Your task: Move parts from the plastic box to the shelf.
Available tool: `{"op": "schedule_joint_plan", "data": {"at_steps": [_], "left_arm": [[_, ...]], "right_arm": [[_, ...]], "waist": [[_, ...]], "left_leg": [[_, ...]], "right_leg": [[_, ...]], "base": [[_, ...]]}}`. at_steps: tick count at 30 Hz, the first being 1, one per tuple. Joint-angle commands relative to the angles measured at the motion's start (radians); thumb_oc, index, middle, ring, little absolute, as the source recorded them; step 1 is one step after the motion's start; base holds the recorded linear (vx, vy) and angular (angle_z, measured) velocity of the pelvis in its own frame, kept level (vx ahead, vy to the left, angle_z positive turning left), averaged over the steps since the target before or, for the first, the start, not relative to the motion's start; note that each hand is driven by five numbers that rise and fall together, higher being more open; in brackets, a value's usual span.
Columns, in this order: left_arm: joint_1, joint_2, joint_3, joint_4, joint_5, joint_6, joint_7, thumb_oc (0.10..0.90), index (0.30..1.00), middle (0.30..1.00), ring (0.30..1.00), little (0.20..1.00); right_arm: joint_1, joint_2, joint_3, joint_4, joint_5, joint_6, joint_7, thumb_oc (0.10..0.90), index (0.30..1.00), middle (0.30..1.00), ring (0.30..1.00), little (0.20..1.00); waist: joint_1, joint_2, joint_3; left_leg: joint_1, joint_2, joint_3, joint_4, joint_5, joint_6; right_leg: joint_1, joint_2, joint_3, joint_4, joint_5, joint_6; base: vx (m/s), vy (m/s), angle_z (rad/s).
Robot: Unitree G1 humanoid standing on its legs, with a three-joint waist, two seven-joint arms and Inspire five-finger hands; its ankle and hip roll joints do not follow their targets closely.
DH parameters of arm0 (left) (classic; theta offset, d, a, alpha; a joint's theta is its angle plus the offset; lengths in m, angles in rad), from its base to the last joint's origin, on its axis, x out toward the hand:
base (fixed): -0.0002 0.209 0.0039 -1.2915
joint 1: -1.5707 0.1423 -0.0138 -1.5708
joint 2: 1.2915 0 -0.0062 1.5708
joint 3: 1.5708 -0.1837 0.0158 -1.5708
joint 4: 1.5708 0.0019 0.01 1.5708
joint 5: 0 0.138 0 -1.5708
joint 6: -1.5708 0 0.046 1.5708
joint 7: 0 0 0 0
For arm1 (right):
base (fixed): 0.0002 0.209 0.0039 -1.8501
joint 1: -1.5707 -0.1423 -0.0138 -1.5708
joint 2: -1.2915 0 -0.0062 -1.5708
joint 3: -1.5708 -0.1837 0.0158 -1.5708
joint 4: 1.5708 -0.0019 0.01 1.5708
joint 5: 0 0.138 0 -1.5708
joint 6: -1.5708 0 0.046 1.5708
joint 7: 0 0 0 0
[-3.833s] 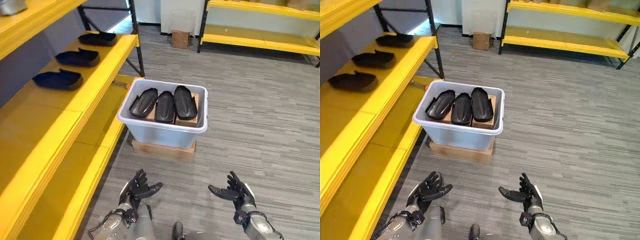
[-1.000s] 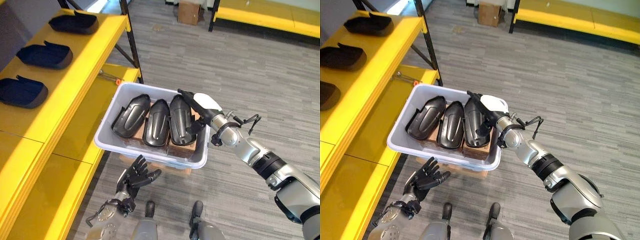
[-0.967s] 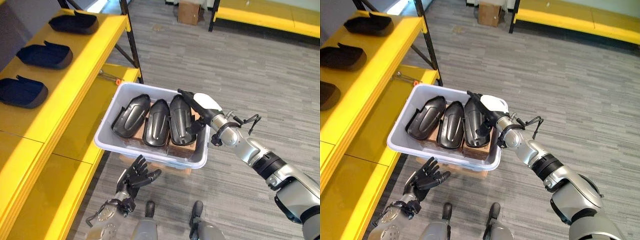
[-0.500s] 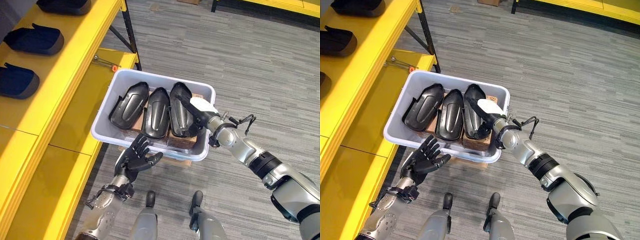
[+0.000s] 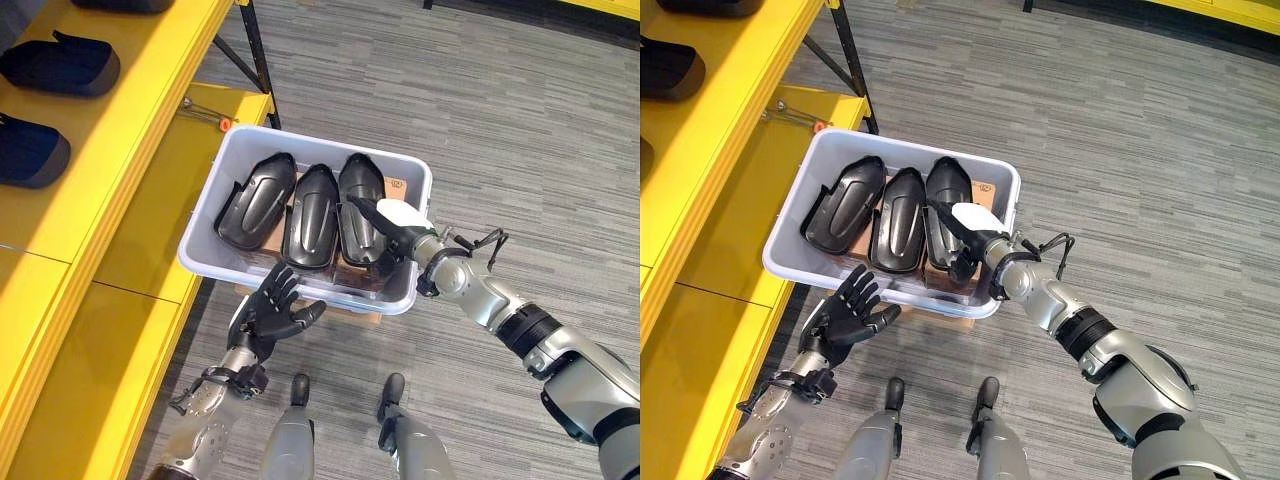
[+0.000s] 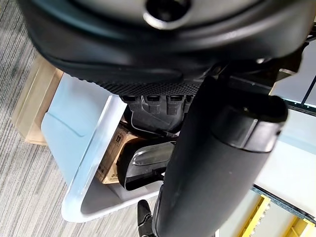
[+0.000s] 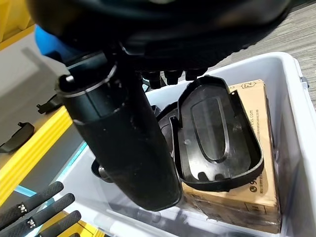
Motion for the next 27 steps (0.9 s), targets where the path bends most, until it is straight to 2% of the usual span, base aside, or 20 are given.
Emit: {"op": "schedule_joint_plan", "data": {"at_steps": [1,17,27], "left_arm": [[0.01,0.051,0.047,-0.155,-0.008,-0.097,-0.02,0.9,1.0,1.0,1.0,1.0],[-0.011,0.055,0.043,-0.165,-0.006,-0.109,-0.007,0.9,1.0,1.0,1.0,1.0],[-0.037,0.058,0.039,-0.187,-0.014,-0.122,0.015,0.9,1.0,1.0,1.0,1.0]], "right_arm": [[-0.126,-0.028,-0.006,-0.092,-0.007,-0.049,-0.022,0.9,1.0,1.0,1.0,1.0],[-0.169,-0.025,0.001,-0.027,-0.061,-0.035,-0.054,0.9,1.0,1.0,1.0,1.0],[-0.217,-0.019,0.003,0.016,-0.08,-0.016,-0.082,0.9,1.0,1.0,1.0,1.0]], "waist": [[-0.005,-0.036,-0.046],[0.006,-0.031,0.0],[0.018,-0.022,0.043]], "left_leg": [[-0.048,0.026,0.044,0.108,-0.085,0.024],[-0.083,0.023,0.043,0.13,-0.086,0.024],[-0.132,0.009,0.044,0.153,-0.089,0.029]], "right_leg": [[0.022,-0.098,0.056,0.058,-0.09,0.075],[-0.013,-0.097,0.061,0.072,-0.084,0.074],[-0.059,-0.117,0.054,0.102,-0.08,0.079]], "base": [[0.0,0.0,0.0],[0.0,0.0,0.0],[0.0,0.006,0.01]]}}
